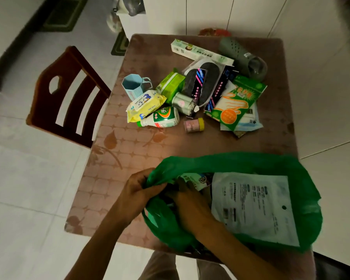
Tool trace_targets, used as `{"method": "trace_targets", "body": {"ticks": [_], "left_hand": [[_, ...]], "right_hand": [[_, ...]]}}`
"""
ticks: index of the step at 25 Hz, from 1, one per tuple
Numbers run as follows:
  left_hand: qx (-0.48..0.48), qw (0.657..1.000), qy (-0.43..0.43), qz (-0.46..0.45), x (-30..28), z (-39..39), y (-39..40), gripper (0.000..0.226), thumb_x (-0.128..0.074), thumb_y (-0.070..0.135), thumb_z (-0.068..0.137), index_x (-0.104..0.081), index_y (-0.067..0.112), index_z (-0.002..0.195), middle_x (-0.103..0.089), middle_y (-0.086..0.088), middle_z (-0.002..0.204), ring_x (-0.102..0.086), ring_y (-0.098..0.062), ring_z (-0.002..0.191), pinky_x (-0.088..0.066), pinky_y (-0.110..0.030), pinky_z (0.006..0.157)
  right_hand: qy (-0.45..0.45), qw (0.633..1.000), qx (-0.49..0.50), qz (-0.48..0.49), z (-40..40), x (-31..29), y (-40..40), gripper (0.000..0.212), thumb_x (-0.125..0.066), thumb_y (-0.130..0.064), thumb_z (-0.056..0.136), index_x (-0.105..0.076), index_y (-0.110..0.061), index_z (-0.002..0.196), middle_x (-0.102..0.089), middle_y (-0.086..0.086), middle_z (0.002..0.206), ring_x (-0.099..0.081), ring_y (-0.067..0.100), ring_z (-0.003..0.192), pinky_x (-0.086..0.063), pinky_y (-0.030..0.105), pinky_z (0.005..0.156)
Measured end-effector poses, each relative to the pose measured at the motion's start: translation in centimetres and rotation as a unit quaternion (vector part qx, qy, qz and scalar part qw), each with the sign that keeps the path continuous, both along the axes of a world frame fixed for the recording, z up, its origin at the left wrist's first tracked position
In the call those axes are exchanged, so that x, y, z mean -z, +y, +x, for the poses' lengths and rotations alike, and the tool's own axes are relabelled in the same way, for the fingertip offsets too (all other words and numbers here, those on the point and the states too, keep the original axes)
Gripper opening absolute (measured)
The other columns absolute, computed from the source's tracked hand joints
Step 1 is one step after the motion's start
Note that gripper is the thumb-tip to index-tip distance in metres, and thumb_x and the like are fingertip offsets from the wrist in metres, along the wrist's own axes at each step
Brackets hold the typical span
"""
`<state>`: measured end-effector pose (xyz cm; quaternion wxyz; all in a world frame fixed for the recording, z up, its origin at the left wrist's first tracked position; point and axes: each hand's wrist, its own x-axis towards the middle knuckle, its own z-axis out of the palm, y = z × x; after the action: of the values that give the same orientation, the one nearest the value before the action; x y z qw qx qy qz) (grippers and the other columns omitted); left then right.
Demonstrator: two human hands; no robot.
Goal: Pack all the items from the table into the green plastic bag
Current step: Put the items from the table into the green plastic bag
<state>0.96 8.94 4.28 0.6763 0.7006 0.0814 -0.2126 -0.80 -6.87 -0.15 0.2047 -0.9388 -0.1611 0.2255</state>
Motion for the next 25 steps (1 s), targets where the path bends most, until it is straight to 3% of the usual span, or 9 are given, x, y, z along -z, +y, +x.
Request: {"method": "trace_targets", "body": {"ticks": [4, 6, 9, 12, 14, 17, 20, 22, 25], "left_hand": [[-0.007, 0.998, -0.057, -0.017, -0.9, 2.2, -1.2, 0.029, -0.066, 0.019, 0.075, -0.057, -0.006, 0.086, -0.056, -0.035, 0.081, -0.057, -0.032, 0.071, -0.047, -0.043, 0.069], [0.042, 0.993, -0.110, 0.005, -2.3, 4.9, -2.1, 0.014, -0.062, 0.012, 0.078, -0.057, -0.001, 0.080, -0.059, -0.021, 0.072, -0.058, -0.027, 0.066, -0.047, -0.034, 0.062], [0.168, 0.967, -0.144, 0.129, -3.2, 7.6, -1.4, 0.003, -0.062, 0.005, 0.084, -0.062, 0.008, 0.083, -0.067, -0.004, 0.073, -0.064, -0.019, 0.064, -0.055, -0.033, 0.058], [0.219, 0.935, -0.069, 0.271, -1.2, 6.4, 0.6, 0.021, -0.070, 0.018, 0.076, -0.059, 0.022, 0.093, -0.068, -0.007, 0.086, -0.068, -0.021, 0.073, -0.056, -0.049, 0.066], [0.232, 0.935, -0.031, 0.265, -1.0, 5.1, 0.8, 0.036, -0.072, 0.034, 0.067, -0.054, 0.033, 0.097, -0.068, -0.002, 0.094, -0.069, -0.018, 0.077, -0.058, -0.046, 0.067], [0.229, 0.963, -0.017, 0.143, -2.5, 6.0, 0.3, 0.044, -0.071, 0.051, 0.068, -0.057, 0.039, 0.108, -0.068, 0.003, 0.104, -0.067, -0.013, 0.090, -0.057, -0.032, 0.075], [0.077, 0.980, -0.088, 0.159, -1.4, 11.4, -1.5, 0.035, -0.063, 0.046, 0.077, -0.063, 0.028, 0.107, -0.068, 0.000, 0.098, -0.065, -0.016, 0.087, -0.050, -0.031, 0.070], [0.071, 0.936, -0.160, 0.304, 2.5, 17.0, -2.6, 0.045, -0.071, 0.030, 0.076, -0.058, 0.019, 0.117, -0.065, -0.008, 0.109, -0.062, -0.026, 0.096, -0.048, -0.035, 0.076], [0.260, 0.771, -0.168, 0.556, 9.4, 23.4, -3.6, 0.087, -0.078, 0.024, 0.069, -0.031, 0.017, 0.142, -0.040, -0.013, 0.143, -0.040, -0.036, 0.124, -0.040, -0.048, 0.093]], "right_hand": [[-0.055, 0.992, 0.114, 0.020, 1.4, 1.9, 1.1, 0.038, -0.051, -0.029, 0.092, -0.052, -0.022, 0.130, -0.048, 0.013, 0.130, -0.054, 0.036, 0.111, -0.049, 0.041, 0.076], [-0.097, 0.976, 0.184, 0.059, 2.8, 1.9, 0.7, 0.041, -0.052, -0.029, 0.092, -0.051, -0.019, 0.132, -0.048, 0.014, 0.132, -0.057, 0.034, 0.109, -0.050, 0.040, 0.074], [-0.108, 0.966, 0.165, 0.167, 3.2, 1.2, -1.7, 0.053, -0.059, -0.033, 0.090, -0.044, -0.021, 0.139, -0.052, 0.010, 0.135, -0.052, 0.027, 0.120, -0.050, 0.042, 0.093], [-0.151, 0.946, 0.200, 0.205, 1.8, -0.3, -4.9, 0.031, -0.059, -0.027, 0.089, -0.060, -0.019, 0.119, -0.066, 0.001, 0.109, -0.061, 0.016, 0.097, -0.055, 0.034, 0.080], [-0.210, 0.920, 0.232, 0.236, 1.6, -1.7, -6.4, 0.019, -0.056, -0.021, 0.090, -0.068, -0.016, 0.104, -0.069, -0.003, 0.091, -0.062, 0.009, 0.077, -0.055, 0.028, 0.064], [-0.246, 0.899, 0.244, 0.268, 4.1, -3.6, -7.8, 0.016, -0.057, -0.013, 0.087, -0.070, -0.014, 0.096, -0.068, -0.005, 0.087, -0.060, 0.004, 0.074, -0.051, 0.018, 0.062], [-0.231, 0.892, 0.285, 0.264, 6.8, -4.3, -9.2, 0.016, -0.057, -0.010, 0.086, -0.069, -0.016, 0.095, -0.067, -0.004, 0.089, -0.060, 0.005, 0.076, -0.049, 0.015, 0.063], [-0.217, 0.884, 0.325, 0.257, 6.8, -3.8, -9.9, 0.017, -0.060, -0.005, 0.086, -0.069, -0.017, 0.094, -0.067, -0.005, 0.087, -0.061, 0.003, 0.076, -0.047, 0.010, 0.063], [-0.206, 0.871, 0.369, 0.250, 4.3, -2.3, -10.9, 0.016, -0.062, -0.005, 0.086, -0.070, -0.018, 0.092, -0.064, -0.013, 0.084, -0.061, 0.003, 0.080, -0.048, 0.010, 0.064]]}}
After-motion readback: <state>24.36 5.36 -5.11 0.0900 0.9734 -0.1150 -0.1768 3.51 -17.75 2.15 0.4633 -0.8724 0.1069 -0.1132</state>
